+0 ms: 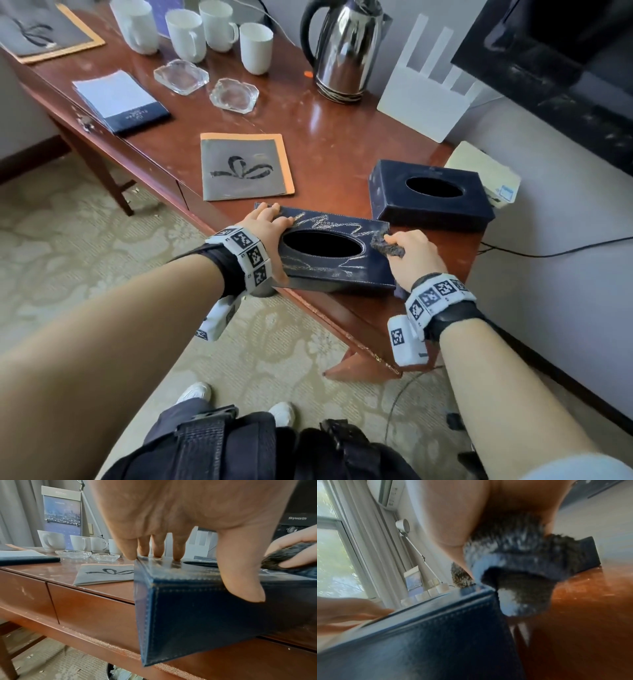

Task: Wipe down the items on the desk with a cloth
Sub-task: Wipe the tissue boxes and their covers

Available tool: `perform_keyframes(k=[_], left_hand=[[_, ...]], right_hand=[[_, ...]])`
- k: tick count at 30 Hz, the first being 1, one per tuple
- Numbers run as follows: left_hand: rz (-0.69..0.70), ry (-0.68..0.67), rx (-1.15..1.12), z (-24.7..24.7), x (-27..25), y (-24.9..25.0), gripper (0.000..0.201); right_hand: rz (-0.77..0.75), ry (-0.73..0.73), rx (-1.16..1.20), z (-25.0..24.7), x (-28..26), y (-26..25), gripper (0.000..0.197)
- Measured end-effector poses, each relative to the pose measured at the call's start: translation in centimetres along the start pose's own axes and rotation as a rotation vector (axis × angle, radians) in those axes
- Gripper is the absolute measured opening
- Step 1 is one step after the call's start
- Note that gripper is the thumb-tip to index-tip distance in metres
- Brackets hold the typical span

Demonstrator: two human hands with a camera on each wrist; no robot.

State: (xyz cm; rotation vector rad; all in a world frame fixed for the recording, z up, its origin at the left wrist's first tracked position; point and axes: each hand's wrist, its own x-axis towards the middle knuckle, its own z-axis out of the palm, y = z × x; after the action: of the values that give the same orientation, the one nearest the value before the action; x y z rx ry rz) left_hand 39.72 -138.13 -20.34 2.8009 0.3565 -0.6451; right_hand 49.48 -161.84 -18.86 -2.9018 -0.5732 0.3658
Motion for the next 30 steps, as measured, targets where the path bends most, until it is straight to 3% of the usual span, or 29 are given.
perform_keyframes(k=[2,7,9,12,16,21,26,30], left_hand=[[-0.011,-0.006,0.003,-0.1,0.0,0.1,0.119],[-0.012,-0.005,0.019,-0.4,-0.2,0.3,0.117],[-0.009,0.000,0.020,-0.4,-0.3,0.4,0.117],[-0.018,-0.014,0.014,-0.5,-0.4,0.4,0.117],[-0.021,-0.017,0.011,-0.6,-0.4,0.6,0.117],[-0.023,-0.023,0.014,-0.7,-0.6,0.6,0.115],[-0.029,-0.025,0.005,-0.7,-0.6,0.5,0.116],[-0.026,-0.030,0.004,-0.8,-0.6,0.6,0.115]], right_hand=[[-0.067,-0.066,-0.008,0.2,-1.0,1.1,0.034],[-0.252,-0.397,-0.149,-2.8,-0.3,2.9,0.022],[-0.231,-0.262,-0.069,-3.6,1.6,2.5,0.022],[-0.080,0.024,0.085,-2.3,3.6,0.9,0.027],[-0.097,-0.046,-0.014,0.2,2.8,0.4,0.038],[-0.302,-0.409,-0.263,-3.0,3.1,1.5,0.039],[-0.159,-0.091,-0.109,-2.1,4.8,-0.7,0.041],[-0.218,-0.126,-0.238,-0.7,3.0,-1.6,0.050]])
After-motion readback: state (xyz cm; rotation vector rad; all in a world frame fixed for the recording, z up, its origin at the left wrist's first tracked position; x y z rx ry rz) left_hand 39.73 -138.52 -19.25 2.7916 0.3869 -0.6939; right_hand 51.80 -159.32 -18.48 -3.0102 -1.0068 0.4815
